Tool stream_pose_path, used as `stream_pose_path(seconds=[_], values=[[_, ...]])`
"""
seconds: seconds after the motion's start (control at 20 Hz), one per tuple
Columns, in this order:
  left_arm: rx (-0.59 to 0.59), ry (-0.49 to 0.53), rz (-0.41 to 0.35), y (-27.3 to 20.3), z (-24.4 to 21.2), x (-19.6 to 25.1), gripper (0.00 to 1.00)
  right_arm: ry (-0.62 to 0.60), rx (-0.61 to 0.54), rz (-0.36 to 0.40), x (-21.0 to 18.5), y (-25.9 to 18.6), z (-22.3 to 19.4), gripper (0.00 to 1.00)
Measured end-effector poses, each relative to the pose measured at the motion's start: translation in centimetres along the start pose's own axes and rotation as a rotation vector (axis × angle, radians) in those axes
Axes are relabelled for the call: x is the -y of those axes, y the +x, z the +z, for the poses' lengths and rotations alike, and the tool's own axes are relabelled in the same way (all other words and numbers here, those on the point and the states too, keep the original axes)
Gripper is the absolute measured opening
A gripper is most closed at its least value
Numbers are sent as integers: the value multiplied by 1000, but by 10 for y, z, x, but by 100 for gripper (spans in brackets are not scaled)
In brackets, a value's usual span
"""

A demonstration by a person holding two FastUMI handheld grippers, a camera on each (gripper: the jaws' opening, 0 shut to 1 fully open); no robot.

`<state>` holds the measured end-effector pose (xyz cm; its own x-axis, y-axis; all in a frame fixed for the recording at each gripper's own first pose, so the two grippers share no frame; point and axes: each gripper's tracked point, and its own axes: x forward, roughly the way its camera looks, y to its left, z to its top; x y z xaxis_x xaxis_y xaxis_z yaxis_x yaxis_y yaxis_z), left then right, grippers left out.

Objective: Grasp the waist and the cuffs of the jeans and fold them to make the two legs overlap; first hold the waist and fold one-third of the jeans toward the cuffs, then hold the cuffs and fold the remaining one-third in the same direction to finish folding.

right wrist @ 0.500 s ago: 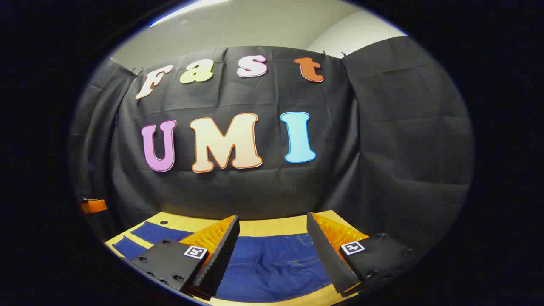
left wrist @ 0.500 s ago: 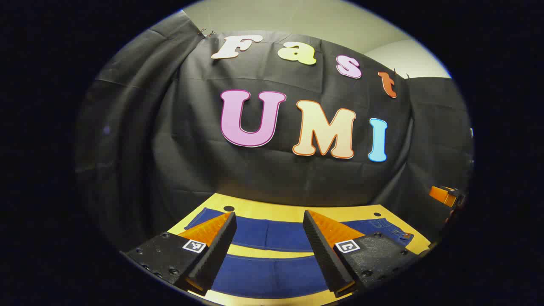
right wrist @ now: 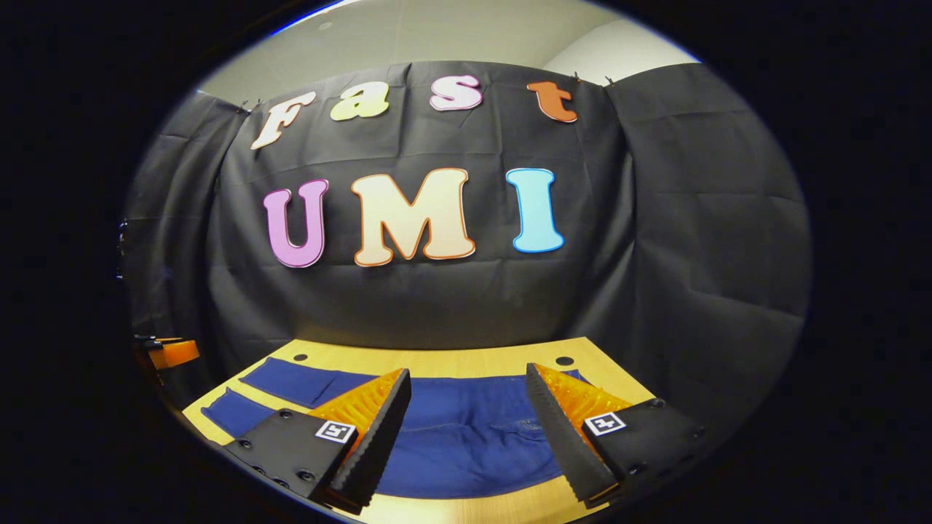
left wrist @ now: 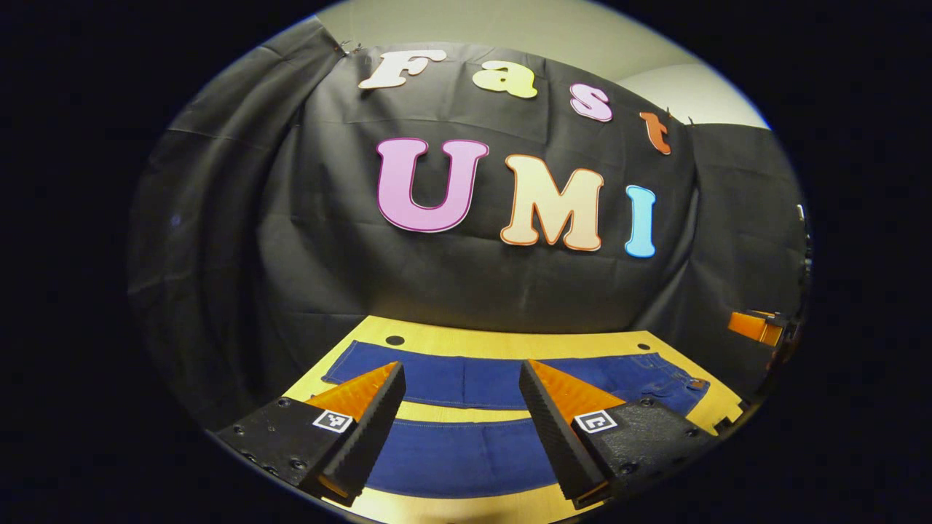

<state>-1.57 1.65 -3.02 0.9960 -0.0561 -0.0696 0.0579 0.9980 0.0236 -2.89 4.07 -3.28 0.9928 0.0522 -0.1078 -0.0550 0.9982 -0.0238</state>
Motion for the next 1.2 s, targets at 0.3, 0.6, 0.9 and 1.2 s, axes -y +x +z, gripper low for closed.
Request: stream_pose_path(seconds=[0.3,0.6,0.9,1.2], values=[[-133,5,-75,-12,-54,-6,95,-3,-62,50,-27,-8,-23,98],[-358,3,-149,-30,-132,-25,95,-23,-123,80,-41,-17,-47,98],[-546,181,-246,-38,-175,-71,95,-52,-159,107,-45,-21,-61,98],[-814,443,-462,-61,-215,-106,95,-87,-210,129,-51,-22,-79,98]])
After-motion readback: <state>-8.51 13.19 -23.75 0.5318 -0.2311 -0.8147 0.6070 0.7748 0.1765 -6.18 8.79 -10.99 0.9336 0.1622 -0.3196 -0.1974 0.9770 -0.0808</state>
